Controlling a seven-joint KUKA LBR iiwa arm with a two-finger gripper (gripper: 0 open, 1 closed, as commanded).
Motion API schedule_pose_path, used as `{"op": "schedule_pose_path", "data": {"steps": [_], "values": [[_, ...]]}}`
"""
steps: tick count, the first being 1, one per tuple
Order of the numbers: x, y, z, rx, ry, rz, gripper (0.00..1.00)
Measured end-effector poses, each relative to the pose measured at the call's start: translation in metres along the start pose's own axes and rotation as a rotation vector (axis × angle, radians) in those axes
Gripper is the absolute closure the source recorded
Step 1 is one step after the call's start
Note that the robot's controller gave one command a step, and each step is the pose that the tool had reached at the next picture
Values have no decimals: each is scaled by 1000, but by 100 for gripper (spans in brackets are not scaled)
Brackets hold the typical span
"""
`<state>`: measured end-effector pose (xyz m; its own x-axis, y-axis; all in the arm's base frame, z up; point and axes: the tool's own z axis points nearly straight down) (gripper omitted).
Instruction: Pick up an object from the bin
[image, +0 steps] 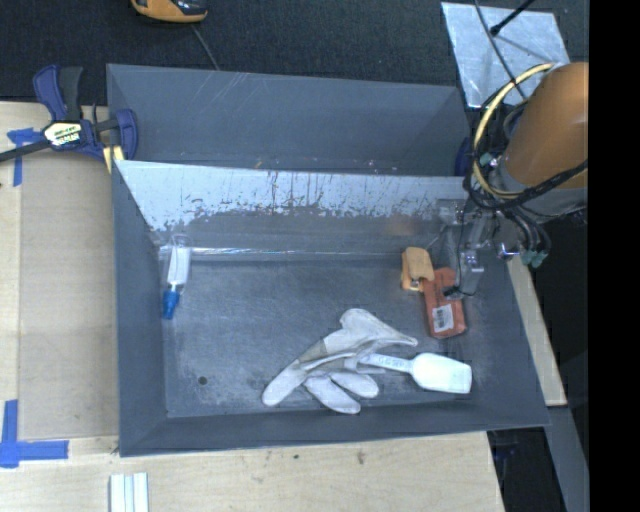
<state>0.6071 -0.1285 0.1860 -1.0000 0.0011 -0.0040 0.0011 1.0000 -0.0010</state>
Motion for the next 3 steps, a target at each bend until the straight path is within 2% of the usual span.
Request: {"op": "schedule_pose_path", "data": {"steps": [1,2,3], "values": [[6,45,39,2,-5,23,0],[2,76,66,-4,3,-53,0],[26,87,80,-1,-1,24,0]]}}
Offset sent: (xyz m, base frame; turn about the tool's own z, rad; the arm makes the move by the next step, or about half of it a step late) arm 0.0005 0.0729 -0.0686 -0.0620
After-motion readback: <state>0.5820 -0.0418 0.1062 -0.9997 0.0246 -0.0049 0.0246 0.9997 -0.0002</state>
